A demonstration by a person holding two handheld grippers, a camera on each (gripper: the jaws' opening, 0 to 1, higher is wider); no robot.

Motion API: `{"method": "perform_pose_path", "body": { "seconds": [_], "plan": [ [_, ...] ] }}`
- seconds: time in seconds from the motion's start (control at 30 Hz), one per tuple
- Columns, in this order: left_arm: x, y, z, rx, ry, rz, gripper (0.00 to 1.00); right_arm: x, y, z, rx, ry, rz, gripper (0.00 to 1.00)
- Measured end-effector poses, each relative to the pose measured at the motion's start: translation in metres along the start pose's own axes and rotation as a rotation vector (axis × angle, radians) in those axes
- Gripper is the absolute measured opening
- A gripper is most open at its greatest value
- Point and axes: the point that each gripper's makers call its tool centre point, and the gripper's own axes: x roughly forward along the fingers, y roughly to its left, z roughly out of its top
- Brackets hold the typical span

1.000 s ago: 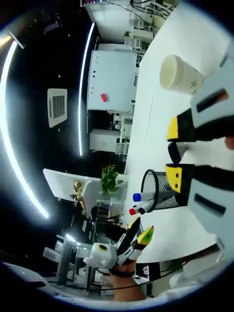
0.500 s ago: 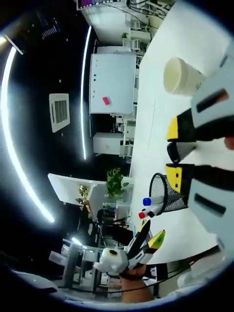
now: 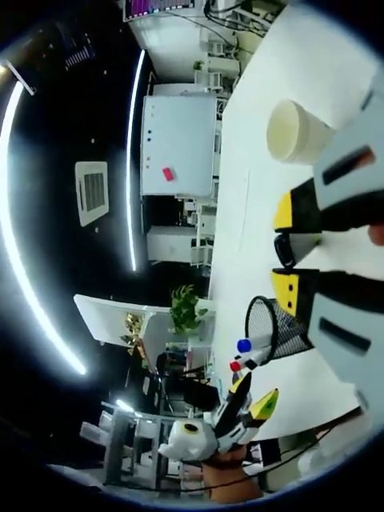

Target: Place the scattered laser pointers and whiteboard markers into the pen holder and stack the scattered paper cups together

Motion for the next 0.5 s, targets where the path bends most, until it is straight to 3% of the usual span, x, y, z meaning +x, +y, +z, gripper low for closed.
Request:
{"method": "perform_pose_path", "body": {
  "seconds": [0.5],
  "plan": [
    [-0.0006, -0.0092, 0.0033, 0.01, 0.004, -0.012, 0.54, 0.0033, -0.0077, 0.0023, 0.034, 0.012, -0.029, 0.17]
  ]
}}
